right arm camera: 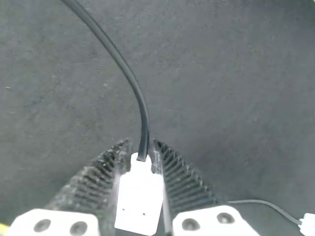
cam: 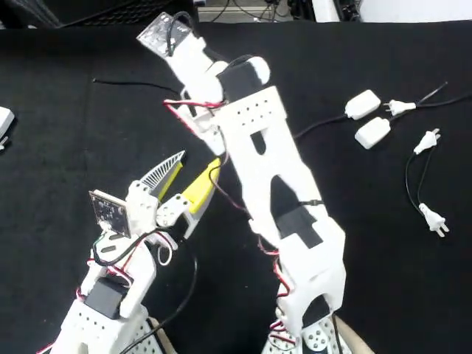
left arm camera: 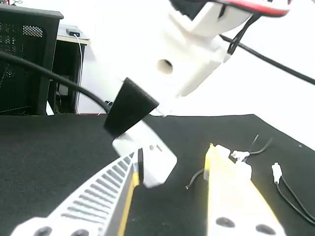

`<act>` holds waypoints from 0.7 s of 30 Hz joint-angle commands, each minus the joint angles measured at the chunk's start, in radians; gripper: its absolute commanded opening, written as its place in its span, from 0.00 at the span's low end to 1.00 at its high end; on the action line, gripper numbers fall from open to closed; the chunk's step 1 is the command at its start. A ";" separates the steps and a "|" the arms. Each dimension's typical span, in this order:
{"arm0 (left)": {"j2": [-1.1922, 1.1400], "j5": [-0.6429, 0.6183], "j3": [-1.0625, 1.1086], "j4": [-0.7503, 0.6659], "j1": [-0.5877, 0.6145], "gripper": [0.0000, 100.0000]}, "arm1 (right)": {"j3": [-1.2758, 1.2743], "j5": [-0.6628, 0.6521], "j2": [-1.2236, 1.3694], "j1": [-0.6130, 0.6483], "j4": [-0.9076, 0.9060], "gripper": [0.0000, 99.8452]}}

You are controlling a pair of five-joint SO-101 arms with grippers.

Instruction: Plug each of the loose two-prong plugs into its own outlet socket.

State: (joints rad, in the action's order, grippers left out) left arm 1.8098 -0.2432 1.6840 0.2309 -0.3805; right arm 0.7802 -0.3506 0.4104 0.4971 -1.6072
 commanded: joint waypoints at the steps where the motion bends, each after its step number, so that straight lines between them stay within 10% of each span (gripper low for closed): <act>1: -0.005 -0.012 0.016 -0.015 0.004 0.22 | 0.047 0.021 -0.022 0.052 -0.006 0.01; 21: -0.005 -0.012 0.016 0.129 0.004 0.22 | 0.094 0.023 -0.274 0.130 -0.158 0.01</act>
State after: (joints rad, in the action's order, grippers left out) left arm 1.8098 -0.2493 1.6840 0.3521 -0.3805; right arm 0.9076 -0.3353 0.2232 0.5999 -1.7622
